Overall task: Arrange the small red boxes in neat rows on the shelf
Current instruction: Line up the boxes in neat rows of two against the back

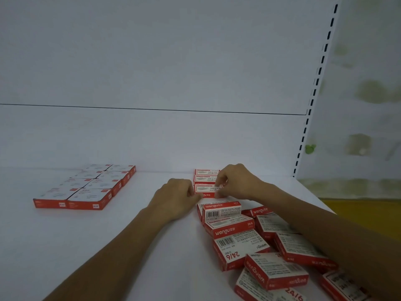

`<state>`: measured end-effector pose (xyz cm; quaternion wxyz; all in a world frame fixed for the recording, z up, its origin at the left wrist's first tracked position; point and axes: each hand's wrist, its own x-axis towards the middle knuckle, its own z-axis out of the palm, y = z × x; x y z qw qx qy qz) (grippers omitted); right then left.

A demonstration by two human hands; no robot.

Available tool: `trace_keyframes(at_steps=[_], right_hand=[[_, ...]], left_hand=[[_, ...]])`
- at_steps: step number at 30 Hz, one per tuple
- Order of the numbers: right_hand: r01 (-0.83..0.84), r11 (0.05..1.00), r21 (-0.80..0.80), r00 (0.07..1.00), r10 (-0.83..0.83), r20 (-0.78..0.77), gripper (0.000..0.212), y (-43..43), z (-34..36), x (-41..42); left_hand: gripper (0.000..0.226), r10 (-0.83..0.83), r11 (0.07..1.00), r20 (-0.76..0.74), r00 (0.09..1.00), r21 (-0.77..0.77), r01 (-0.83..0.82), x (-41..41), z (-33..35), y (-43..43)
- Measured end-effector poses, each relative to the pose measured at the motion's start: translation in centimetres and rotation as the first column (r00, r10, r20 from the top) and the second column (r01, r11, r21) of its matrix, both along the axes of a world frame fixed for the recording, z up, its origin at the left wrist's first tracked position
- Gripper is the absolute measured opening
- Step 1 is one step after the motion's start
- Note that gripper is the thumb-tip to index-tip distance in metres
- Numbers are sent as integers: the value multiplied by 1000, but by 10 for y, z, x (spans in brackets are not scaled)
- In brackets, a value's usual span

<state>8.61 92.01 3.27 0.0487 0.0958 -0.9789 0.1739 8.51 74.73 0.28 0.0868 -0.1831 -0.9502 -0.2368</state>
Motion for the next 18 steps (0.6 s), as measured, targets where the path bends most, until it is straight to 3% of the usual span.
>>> trace_keyframes(at_steps=[4,6,9,12,18], right_hand=[[7,1000,16,999,-6,-41,16,-3,-3,-2],[16,1000,26,999,-15,-40,23,-5,0,-3],[67,997,46,998,-66,-6,34,-6,3,-2],[104,986,127,993,-109,33,38,-3,3,3],[-122,992,17,955,113,275,30,5,19,31]], left_hand=[[27,67,998,-36,997,-10,-67,-1,3,0],[29,-6,1000,-40,999,-20,5,-2,3,0],[32,-206,977,67,976,63,202,2,2,1],[29,-285,956,134,949,112,271,4,5,-2],[15,-333,941,181,925,130,314,-2,5,-7]])
